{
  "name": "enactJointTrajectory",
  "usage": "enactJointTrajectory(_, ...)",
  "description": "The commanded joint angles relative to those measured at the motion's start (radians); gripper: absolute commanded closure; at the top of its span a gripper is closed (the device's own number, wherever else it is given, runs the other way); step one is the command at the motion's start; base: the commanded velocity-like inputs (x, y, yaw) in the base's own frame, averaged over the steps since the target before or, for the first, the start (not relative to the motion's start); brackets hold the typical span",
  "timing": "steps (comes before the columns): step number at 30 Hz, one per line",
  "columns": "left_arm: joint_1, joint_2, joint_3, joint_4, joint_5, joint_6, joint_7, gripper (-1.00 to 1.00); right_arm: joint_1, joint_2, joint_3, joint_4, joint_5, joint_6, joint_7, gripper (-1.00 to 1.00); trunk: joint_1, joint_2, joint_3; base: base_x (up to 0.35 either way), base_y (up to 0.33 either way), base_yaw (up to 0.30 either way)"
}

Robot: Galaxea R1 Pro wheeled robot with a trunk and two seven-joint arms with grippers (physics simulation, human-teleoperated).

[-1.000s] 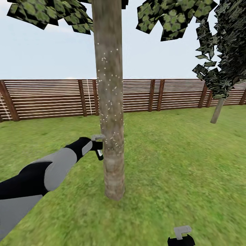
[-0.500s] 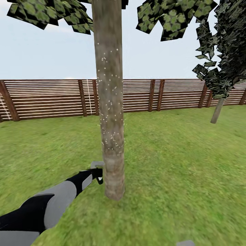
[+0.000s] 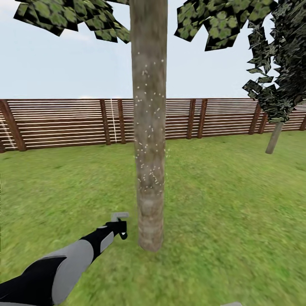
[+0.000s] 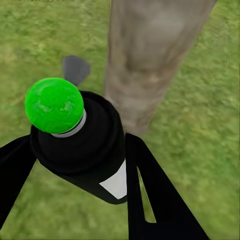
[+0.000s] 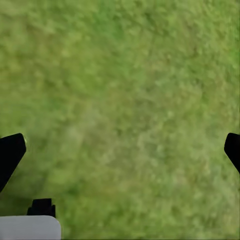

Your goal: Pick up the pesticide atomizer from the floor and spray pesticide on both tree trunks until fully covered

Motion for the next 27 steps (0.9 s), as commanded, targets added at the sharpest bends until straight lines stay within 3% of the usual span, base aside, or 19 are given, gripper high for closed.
enactJointTrajectory(1, -0.001, 0.000, 0.008, 0.000, -0.005, 0.000, -0.002, 1.00, -0.002, 0.000, 0.007, 0.004, -0.006, -0.007, -0.002, -1.00, 0.001, -0.002, -0.002, 0.081, 0.347, 0.000)
enactJointTrajectory(7, -0.001, 0.000, 0.008, 0.000, -0.005, 0.003, -0.003, 1.00, -0.002, -0.001, 0.007, 0.004, -0.006, -0.007, -0.002, -1.00, 0.001, -0.002, -0.002, -0.009, 0.349, -0.154)
enactJointTrajectory(27, 0.000, 0.000, 0.008, 0.000, -0.004, 0.007, -0.004, 1.00, -0.002, 0.001, 0.007, 0.004, -0.006, -0.007, -0.002, -1.00, 0.001, -0.002, -0.002, 0.004, 0.350, -0.295)
